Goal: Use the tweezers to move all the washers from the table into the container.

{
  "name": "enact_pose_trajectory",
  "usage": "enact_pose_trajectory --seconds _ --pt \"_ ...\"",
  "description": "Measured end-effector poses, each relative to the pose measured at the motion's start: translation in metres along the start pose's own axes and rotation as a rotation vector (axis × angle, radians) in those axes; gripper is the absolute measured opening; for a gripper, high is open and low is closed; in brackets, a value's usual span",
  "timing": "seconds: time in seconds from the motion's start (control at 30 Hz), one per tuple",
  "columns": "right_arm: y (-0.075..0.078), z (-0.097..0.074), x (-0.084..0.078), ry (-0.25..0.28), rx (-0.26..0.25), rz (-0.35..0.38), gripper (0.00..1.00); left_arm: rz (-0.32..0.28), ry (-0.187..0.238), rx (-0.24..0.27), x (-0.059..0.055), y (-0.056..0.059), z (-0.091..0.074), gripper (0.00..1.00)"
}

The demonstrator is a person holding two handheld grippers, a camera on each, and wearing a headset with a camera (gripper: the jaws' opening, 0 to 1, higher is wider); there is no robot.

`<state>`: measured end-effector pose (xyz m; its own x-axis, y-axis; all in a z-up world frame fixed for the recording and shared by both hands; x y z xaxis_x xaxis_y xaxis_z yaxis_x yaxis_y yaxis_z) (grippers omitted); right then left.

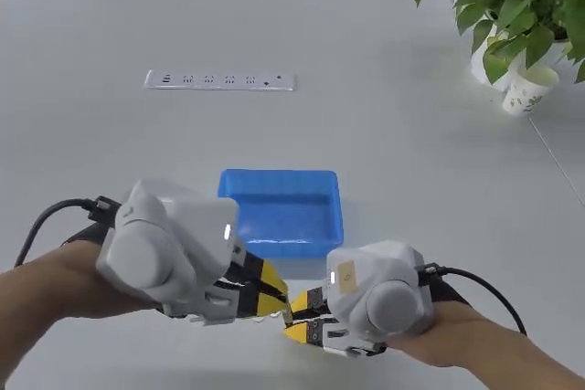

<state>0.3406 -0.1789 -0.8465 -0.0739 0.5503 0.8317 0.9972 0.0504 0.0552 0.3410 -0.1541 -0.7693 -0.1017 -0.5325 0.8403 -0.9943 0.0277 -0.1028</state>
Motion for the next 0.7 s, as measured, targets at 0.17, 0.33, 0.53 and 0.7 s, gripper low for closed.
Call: enact_pose_trajectory --seconds 0.17,0.33,0.53,0.7 --pt "0.0 0.0002 -0.0003 -0.001 0.002 0.0 0.08 -0.016 0.007 -0.006 -0.0033 -0.0008 0.0052 0.07" --pt "-0.0002 -0.0004 -0.0005 -0.001 0.001 0.002 0.08 -0.024 0.017 -0.014 -0.0025 0.0016 0.0079 0.07" --pt "-0.0005 -0.0014 -0.0012 -0.003 0.002 0.003 0.08 -0.045 0.044 -0.019 -0.002 0.001 0.0099 0.06" --pt "-0.0006 -0.0009 -0.001 -0.007 0.006 -0.007 0.09 -0.042 0.039 -0.025 -0.002 0.0016 0.0096 0.06"
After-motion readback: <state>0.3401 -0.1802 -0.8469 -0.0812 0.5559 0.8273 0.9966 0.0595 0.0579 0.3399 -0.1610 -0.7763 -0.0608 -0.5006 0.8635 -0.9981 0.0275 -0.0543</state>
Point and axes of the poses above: the centre of the closed fingertips' face, and the gripper's own axes: z roughly forward along the fingers, y roughly to its right, x roughly out of its top, the point moved 3 cm from there along -z, roughly backward along the fingers, and after that the axes turned 11 degrees about y, right-handed, at the moved point
